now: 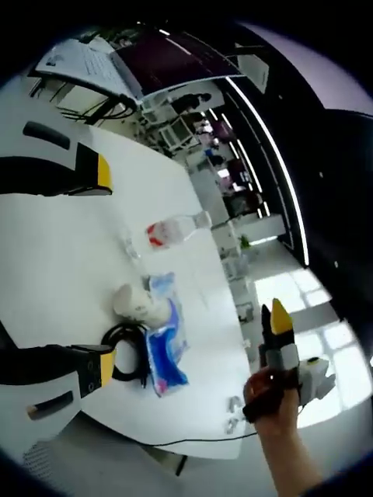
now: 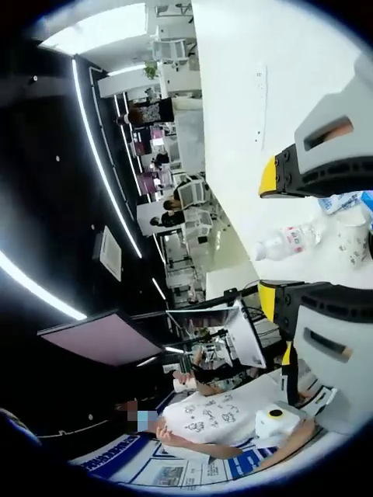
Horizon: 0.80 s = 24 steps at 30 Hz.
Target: Arrange the tabletop items into an orderly group along one side of the table until the central work area is clear of visible clutter.
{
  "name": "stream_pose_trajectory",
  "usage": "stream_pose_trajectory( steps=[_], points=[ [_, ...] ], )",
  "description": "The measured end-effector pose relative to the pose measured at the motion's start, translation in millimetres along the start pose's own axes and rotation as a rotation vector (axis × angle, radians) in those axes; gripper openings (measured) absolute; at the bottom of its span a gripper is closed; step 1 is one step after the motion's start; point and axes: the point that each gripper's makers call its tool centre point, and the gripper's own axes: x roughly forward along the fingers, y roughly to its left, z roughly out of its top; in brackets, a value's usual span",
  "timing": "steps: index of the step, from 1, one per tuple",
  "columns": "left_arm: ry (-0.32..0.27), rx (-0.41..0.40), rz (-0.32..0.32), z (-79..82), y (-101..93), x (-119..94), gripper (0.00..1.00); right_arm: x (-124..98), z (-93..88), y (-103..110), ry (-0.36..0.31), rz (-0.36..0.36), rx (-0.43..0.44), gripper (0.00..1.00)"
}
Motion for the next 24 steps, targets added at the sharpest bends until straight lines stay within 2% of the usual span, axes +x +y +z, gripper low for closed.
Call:
stream_pose_trajectory(
  steps=[5,9,18,24],
  points=[
    [-0.017,-0.002,-0.036,2.0,-7.0,0.0,0.75,-15.7,-10.0,-2.6,0.019,-0.034,0.019,0.40],
    [-0.021,-0.009,-0.045,3.1,-8.2,-0.2,0.75,-20.0,-17.3,-3.6,0.030,-0.052,0.027,0.40],
    [-0.031,-0.034,-0.033,4.5,-4.6,-1.6,0.75,-10.0,-32.1,-1.1,0.067,-0.039,0.055,0.40],
    [-0.014,-0.030,-0.029,1.2,-4.3,0.0,0.76,-1.7,-40.2,-3.1,0.078,-0.022,0.077,0.40]
  ],
)
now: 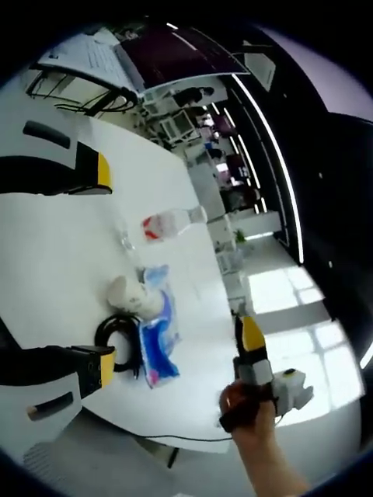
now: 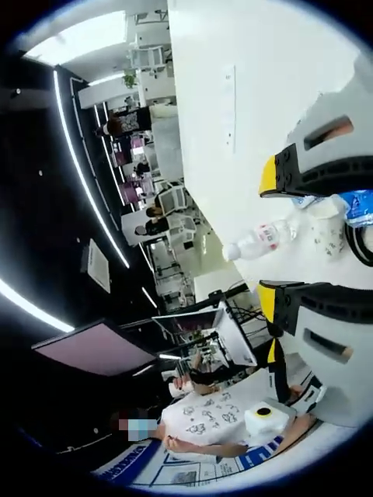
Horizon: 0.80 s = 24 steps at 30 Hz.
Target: Arrange the tabletop items into an orderly group along one side of the table until the central work area is clear of visible clutter.
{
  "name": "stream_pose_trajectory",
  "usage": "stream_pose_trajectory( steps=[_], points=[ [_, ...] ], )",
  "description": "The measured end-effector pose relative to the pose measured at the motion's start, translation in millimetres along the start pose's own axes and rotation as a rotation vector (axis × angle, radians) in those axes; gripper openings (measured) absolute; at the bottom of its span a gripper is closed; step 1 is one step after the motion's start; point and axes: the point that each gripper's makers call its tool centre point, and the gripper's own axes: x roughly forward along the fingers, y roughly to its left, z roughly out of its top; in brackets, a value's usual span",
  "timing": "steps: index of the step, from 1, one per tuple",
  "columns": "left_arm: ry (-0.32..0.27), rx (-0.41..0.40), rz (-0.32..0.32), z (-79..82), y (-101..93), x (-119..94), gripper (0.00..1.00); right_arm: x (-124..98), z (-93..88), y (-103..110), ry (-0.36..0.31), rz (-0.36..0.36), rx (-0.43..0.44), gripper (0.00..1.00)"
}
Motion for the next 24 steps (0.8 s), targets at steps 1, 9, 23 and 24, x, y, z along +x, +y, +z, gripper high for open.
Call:
stream_pose_trajectory(
  steps=[1,9,23,24],
  points=[
    [0.004,-0.008,0.004,-0.6,1.3,0.3,0.76,1.8,-2.5,0.0,0.004,0.005,0.006,0.40],
    [0.001,-0.031,0.038,-1.2,9.4,-0.7,0.76,13.8,-16.9,1.3,0.059,0.035,0.007,0.40],
    [-0.018,-0.059,0.049,2.4,12.7,-2.4,0.76,24.0,-28.3,-4.9,0.101,0.038,0.036,0.40],
    [-0.015,-0.058,0.048,2.0,12.8,-2.4,0.76,24.7,-31.3,-4.4,0.108,0.038,0.038,0.40]
  ],
)
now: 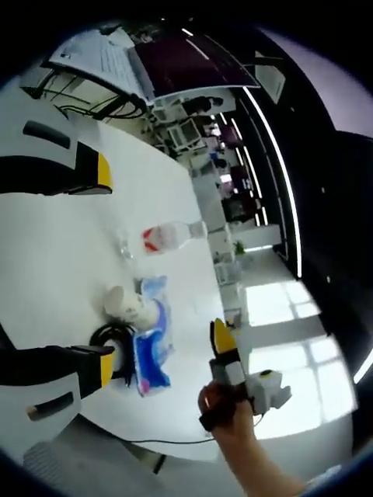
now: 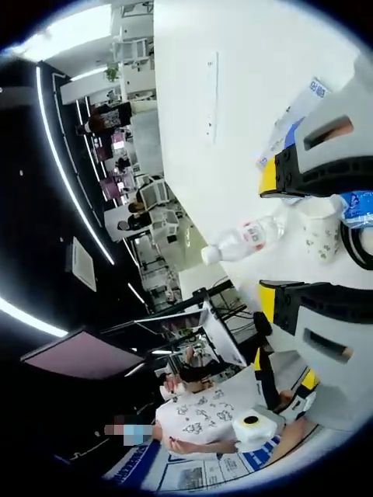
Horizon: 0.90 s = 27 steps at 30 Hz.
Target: Arrange the tabletop items into an orderly group along one side of the table until the central work area is clear of visible clutter.
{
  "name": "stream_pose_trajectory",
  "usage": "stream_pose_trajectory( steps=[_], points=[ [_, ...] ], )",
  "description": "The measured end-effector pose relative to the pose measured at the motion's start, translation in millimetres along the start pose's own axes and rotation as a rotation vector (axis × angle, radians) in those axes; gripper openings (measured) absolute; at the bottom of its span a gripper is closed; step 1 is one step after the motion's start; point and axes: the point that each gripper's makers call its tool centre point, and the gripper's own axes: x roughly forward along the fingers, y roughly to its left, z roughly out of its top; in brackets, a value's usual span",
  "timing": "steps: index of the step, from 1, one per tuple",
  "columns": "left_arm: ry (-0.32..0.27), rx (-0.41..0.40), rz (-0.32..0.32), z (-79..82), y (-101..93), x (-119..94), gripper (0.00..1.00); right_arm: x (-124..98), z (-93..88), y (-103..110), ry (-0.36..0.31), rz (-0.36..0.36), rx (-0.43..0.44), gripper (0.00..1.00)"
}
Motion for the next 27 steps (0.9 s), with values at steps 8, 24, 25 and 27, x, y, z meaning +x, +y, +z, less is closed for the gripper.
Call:
stream_pose_trajectory(
  steps=[8,24,25,27],
  points=[
    [0.004,-0.004,0.003,-0.5,1.3,-0.1,0.76,9.7,-9.4,9.9,0.022,0.028,0.020,0.40],
    [-0.004,-0.014,0.006,0.6,2.3,-0.2,0.75,15.0,-25.0,14.1,0.066,0.039,0.033,0.41],
    [-0.004,-0.014,0.004,0.6,1.7,-0.1,0.75,15.1,-25.2,14.4,0.066,0.041,0.033,0.41],
    [-0.003,-0.014,0.001,0.6,0.8,-0.1,0.75,15.5,-25.4,15.6,0.065,0.041,0.034,0.41]
  ],
)
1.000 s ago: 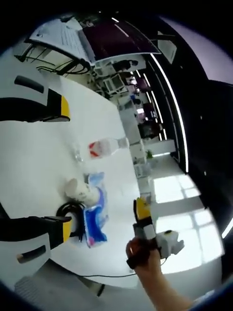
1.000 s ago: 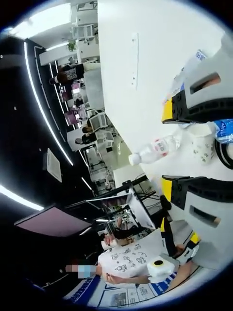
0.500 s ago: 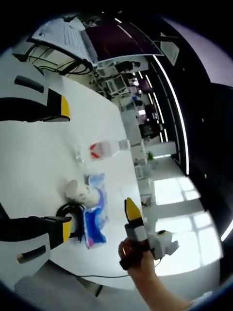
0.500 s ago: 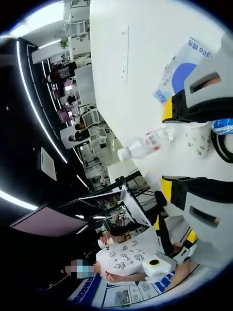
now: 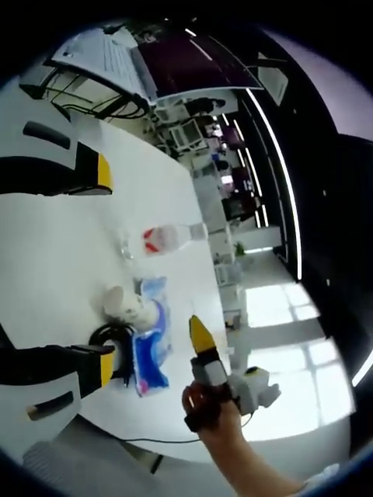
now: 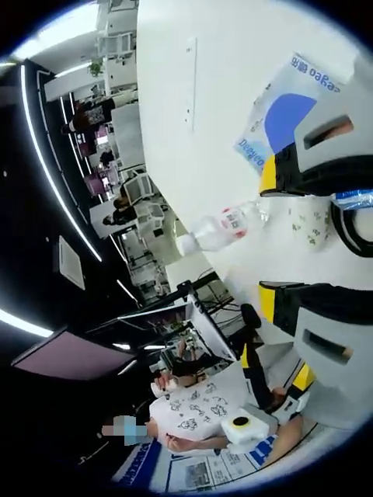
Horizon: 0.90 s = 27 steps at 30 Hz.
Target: Arrange the tabletop items into an orderly group along one side of the table until the central work area is clear of visible clutter.
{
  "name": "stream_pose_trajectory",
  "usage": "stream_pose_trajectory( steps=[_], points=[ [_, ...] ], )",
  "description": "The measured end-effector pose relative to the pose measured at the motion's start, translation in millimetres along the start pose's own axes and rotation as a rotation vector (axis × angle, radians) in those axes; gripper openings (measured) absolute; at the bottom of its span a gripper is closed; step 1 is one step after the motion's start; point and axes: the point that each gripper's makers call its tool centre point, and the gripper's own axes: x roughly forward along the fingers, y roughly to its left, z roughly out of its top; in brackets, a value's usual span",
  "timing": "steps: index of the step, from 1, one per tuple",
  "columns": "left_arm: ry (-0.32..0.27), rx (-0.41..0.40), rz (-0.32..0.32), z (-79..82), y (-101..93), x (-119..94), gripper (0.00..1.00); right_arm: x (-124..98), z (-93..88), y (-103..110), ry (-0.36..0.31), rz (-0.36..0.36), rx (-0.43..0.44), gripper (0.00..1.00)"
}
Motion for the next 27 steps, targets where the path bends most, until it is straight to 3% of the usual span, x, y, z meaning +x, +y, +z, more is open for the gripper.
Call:
stream_pose_trajectory(
  steps=[27],
  points=[
    [-0.003,0.000,-0.024,-0.1,-4.4,-0.1,0.74,3.5,0.2,0.3,-0.025,-0.015,0.025,0.41]
  ],
)
